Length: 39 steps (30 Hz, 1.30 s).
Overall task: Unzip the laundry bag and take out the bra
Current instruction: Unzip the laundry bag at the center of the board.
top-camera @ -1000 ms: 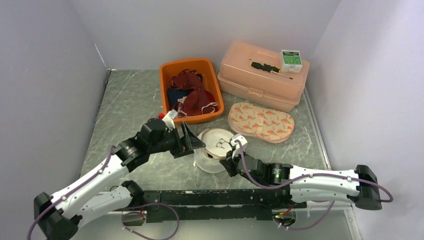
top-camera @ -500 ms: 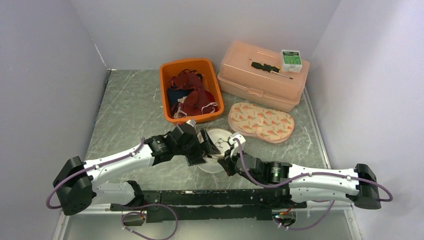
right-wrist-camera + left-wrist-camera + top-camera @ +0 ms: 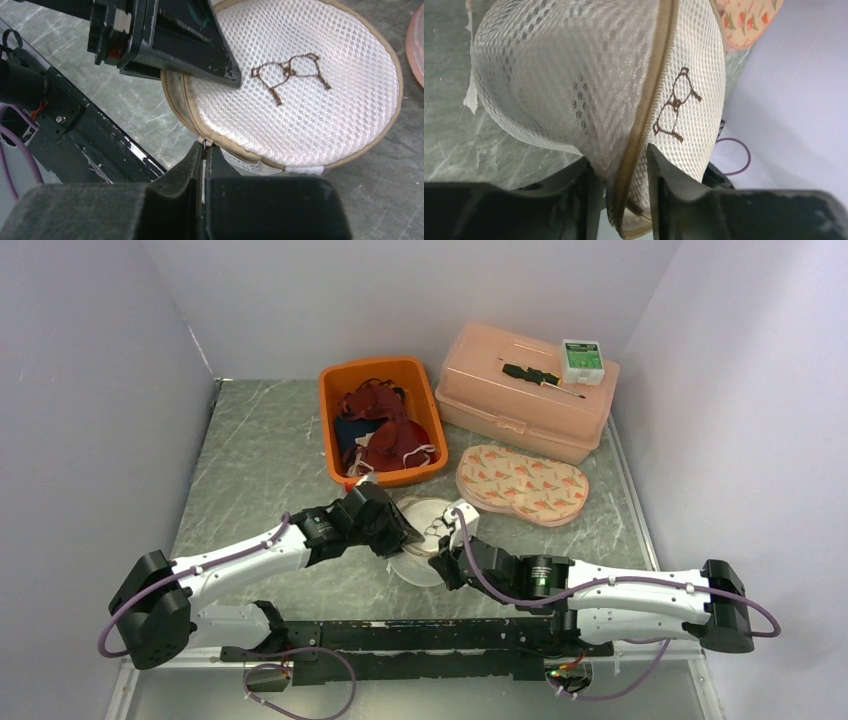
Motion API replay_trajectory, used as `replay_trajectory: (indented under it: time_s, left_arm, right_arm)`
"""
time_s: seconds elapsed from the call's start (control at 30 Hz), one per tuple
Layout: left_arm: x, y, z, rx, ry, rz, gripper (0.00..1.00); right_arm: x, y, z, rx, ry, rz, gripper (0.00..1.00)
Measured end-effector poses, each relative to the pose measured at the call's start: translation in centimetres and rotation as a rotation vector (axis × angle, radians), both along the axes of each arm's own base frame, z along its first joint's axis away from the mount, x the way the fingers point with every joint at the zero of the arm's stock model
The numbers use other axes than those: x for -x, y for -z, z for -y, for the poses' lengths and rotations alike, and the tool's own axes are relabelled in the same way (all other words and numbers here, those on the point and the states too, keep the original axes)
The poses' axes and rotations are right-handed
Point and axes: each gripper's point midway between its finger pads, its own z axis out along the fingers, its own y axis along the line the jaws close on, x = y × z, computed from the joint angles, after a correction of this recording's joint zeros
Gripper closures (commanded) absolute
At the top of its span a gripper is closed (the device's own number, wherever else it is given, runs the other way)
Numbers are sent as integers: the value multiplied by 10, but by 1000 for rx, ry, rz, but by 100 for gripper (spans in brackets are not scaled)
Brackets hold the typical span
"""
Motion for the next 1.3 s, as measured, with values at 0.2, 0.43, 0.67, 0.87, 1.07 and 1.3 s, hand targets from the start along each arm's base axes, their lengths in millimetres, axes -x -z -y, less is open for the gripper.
replay_trajectory:
  time_s: [0.2,0.43,0.67,0.87,1.07,1.3]
  left_arm:
    - [-1,6,-7,-27,-36,-21,97]
    - [-2,7,-8,-28,-57,-30,97]
    - [-3,7,-10,-29,-68,-33,87]
    - [-3,7,-11,-38,-53,-18,44]
    - [0,1,-18,-26,-32,23,15]
    - [7,-12,-32,-63,38,119,15]
  right_arm:
    - [0,3,-1,17,25,-37,100]
    - [1,10,8,38,68,-67,100]
    - [1,10,15,33,95,-83,100]
    - [4,1,18,0,80,-78,44]
    - [4,-20,27,-58,74,-49,36]
    - [-6,-32,43,-71,140,8,38]
